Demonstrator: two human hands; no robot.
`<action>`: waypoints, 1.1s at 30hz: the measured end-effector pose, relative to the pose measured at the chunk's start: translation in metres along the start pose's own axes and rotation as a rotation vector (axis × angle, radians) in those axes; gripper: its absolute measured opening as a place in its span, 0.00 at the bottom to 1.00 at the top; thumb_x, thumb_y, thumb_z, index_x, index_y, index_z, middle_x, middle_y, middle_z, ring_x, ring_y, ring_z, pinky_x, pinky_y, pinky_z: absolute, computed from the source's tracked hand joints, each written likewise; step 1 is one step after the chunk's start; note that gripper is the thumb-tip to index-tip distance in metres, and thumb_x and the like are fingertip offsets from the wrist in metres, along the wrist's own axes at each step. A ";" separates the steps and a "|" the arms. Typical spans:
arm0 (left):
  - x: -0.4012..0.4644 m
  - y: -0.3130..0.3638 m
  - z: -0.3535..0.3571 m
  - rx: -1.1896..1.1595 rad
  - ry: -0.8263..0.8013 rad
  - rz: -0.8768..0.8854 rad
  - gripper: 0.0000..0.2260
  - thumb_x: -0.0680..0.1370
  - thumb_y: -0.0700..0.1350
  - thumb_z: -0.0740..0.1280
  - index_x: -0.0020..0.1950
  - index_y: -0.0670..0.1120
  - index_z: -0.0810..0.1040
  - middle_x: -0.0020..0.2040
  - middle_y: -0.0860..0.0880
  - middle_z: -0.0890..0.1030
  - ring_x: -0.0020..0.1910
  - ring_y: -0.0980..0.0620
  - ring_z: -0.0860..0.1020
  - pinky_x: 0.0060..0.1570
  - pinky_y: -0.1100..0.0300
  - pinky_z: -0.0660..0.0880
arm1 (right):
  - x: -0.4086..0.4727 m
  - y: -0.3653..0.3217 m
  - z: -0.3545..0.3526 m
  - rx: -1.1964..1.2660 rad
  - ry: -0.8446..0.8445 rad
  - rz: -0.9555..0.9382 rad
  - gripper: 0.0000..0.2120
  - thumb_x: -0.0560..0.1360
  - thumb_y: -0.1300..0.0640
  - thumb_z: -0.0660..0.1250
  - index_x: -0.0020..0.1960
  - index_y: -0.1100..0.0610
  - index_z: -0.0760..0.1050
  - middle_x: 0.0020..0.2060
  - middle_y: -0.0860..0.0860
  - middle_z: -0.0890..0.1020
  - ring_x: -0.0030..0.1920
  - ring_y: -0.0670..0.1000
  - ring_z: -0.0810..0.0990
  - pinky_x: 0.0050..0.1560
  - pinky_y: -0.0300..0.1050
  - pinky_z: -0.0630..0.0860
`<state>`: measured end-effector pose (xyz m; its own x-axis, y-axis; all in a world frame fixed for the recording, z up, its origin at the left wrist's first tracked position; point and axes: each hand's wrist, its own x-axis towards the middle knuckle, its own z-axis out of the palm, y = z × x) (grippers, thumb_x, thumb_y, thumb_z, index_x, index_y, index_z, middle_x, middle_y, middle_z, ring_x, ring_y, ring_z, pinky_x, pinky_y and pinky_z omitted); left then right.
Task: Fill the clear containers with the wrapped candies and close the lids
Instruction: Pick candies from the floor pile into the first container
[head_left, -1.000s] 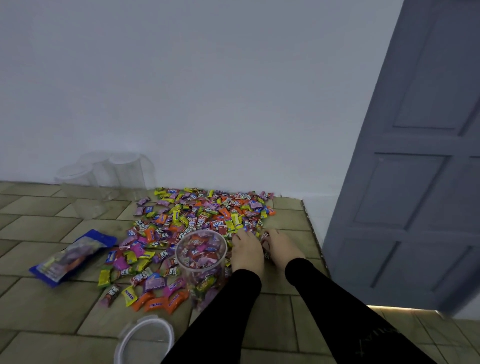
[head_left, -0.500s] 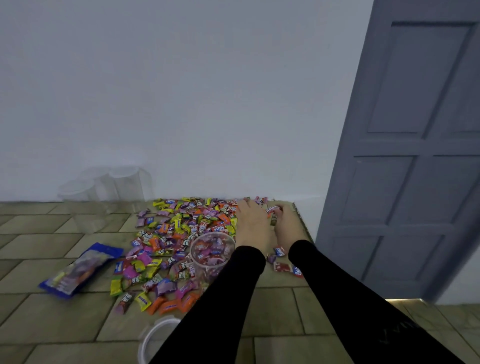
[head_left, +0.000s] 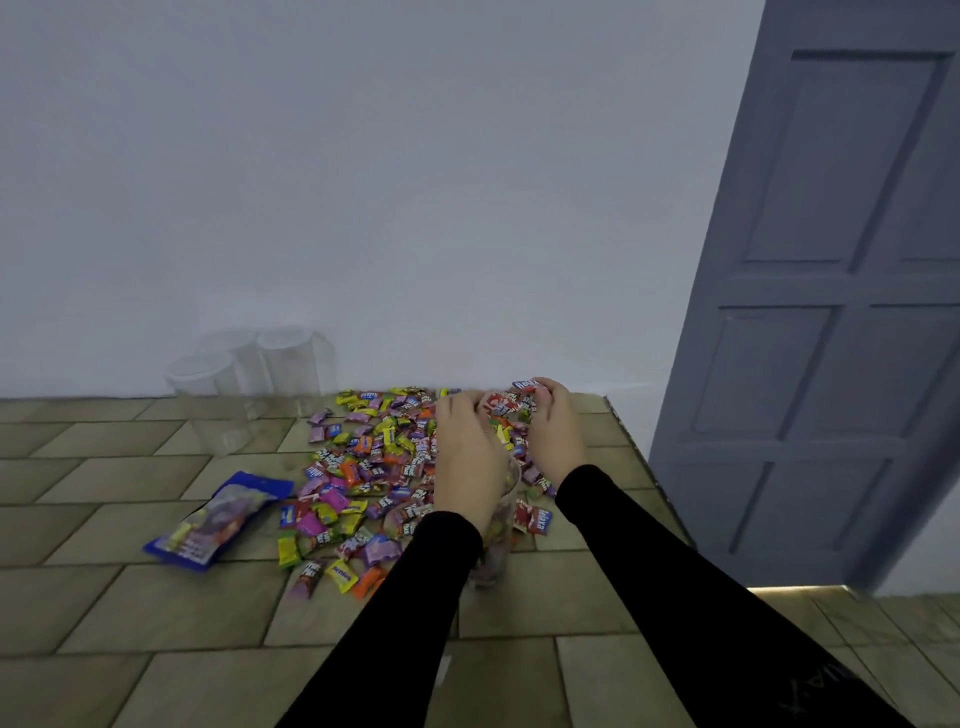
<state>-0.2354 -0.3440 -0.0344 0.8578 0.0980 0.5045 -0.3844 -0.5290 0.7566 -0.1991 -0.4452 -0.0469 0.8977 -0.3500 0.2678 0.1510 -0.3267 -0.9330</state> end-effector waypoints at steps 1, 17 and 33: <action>-0.002 -0.004 -0.006 -0.027 0.008 0.000 0.10 0.83 0.38 0.55 0.60 0.39 0.72 0.55 0.48 0.69 0.49 0.55 0.67 0.49 0.70 0.62 | -0.003 -0.003 0.005 0.019 -0.001 -0.006 0.16 0.84 0.56 0.50 0.67 0.62 0.67 0.59 0.56 0.76 0.56 0.49 0.73 0.53 0.37 0.66; -0.010 -0.043 -0.038 -0.325 -0.087 -0.134 0.09 0.83 0.42 0.58 0.57 0.39 0.74 0.45 0.40 0.75 0.42 0.38 0.69 0.42 0.50 0.73 | -0.025 -0.019 0.032 0.145 0.081 0.048 0.17 0.84 0.54 0.48 0.68 0.58 0.66 0.61 0.55 0.75 0.53 0.50 0.72 0.53 0.47 0.72; 0.005 -0.057 -0.029 -0.245 -0.170 0.000 0.06 0.82 0.42 0.60 0.55 0.47 0.75 0.51 0.51 0.78 0.50 0.57 0.76 0.50 0.64 0.74 | -0.018 -0.015 0.035 0.094 0.064 0.058 0.17 0.84 0.56 0.49 0.68 0.60 0.67 0.61 0.55 0.75 0.53 0.45 0.69 0.45 0.32 0.62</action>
<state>-0.2195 -0.2890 -0.0626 0.8948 -0.0554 0.4430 -0.4374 -0.3075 0.8451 -0.2031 -0.4031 -0.0461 0.8780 -0.4223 0.2252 0.1407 -0.2220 -0.9648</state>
